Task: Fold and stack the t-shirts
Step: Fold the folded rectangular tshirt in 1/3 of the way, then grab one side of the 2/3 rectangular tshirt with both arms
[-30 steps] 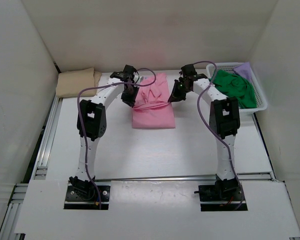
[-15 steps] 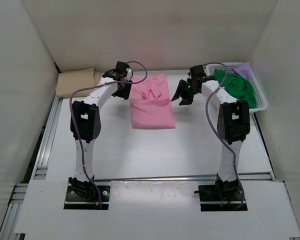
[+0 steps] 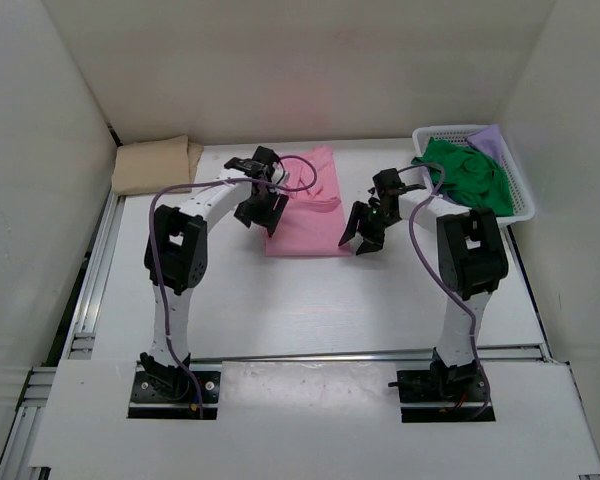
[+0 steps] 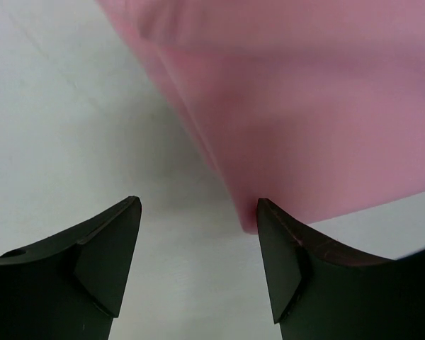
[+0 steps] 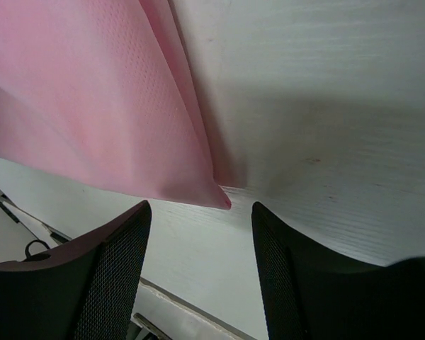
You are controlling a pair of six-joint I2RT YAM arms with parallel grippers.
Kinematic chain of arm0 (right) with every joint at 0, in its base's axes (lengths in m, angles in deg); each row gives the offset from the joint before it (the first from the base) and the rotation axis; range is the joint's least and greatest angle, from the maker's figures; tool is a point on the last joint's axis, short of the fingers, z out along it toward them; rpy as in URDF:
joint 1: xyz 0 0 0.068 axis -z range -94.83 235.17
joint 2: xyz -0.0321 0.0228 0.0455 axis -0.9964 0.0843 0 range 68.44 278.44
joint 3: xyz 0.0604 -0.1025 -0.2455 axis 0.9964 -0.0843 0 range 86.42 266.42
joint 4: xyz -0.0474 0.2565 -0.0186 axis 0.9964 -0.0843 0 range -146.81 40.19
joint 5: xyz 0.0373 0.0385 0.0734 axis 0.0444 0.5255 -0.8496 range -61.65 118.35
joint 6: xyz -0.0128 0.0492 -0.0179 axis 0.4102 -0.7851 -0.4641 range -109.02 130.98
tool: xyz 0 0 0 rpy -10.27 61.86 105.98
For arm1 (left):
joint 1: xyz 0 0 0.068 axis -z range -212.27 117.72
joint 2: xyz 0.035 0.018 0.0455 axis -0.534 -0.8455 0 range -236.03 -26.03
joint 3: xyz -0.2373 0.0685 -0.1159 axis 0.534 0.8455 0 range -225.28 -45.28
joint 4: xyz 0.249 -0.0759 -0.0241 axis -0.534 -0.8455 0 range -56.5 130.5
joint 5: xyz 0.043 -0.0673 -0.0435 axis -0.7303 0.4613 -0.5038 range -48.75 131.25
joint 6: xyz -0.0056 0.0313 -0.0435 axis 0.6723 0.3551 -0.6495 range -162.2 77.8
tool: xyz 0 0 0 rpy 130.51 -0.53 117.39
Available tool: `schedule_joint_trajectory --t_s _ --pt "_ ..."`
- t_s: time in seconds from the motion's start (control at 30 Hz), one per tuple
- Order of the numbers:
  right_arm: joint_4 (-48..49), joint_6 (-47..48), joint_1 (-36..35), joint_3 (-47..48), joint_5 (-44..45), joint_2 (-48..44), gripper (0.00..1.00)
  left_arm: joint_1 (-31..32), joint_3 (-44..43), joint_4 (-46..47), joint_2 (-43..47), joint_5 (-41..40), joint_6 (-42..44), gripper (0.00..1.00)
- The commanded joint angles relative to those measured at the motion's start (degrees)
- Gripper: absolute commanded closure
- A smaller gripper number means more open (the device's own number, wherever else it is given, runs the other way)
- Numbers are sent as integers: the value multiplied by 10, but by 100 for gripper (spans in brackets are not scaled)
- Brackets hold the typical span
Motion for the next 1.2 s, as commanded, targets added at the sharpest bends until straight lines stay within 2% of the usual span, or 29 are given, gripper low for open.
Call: schedule_joint_trajectory --t_s 0.0,0.23,0.37,0.43,0.47,0.57,0.77,0.87,0.9,0.93,0.97,1.0,1.07,1.17 --pt "32 -6 -10 -7 -21 9 37 -11 31 -11 38 61 -1 23" --pt "32 -23 -10 -27 -7 16 38 -4 79 -3 19 55 -1 23" --pt "32 -23 -10 -39 -7 16 41 -10 94 -3 19 108 -1 23" --pt "32 -28 -10 -39 -1 21 49 -10 100 -3 19 121 -1 23" --pt "32 -28 -10 -39 -1 21 61 -15 105 -3 19 128 -1 23" --pt "32 -34 -10 -34 4 33 75 -22 117 3 19 148 -1 23" --pt "32 -34 -10 -34 10 33 91 -39 117 3 19 203 -1 24" --pt "32 -34 -10 -34 10 28 94 -39 117 3 -6 209 -1 42" --pt "32 -34 -15 -39 10 28 95 -44 117 3 -6 209 -1 50" --pt "32 -34 -16 -39 10 22 96 -44 117 3 -14 209 -1 68" --pt "32 -34 -16 -39 10 21 96 -44 117 3 -14 209 -1 74" --pt "32 -34 -16 -44 10 16 100 -44 117 3 -14 214 -1 79" --pt "32 -34 -16 -44 5 4 100 -49 117 3 -14 214 -1 90" --pt "27 -34 -16 -50 0 -19 100 -49 131 3 3 214 -1 90"
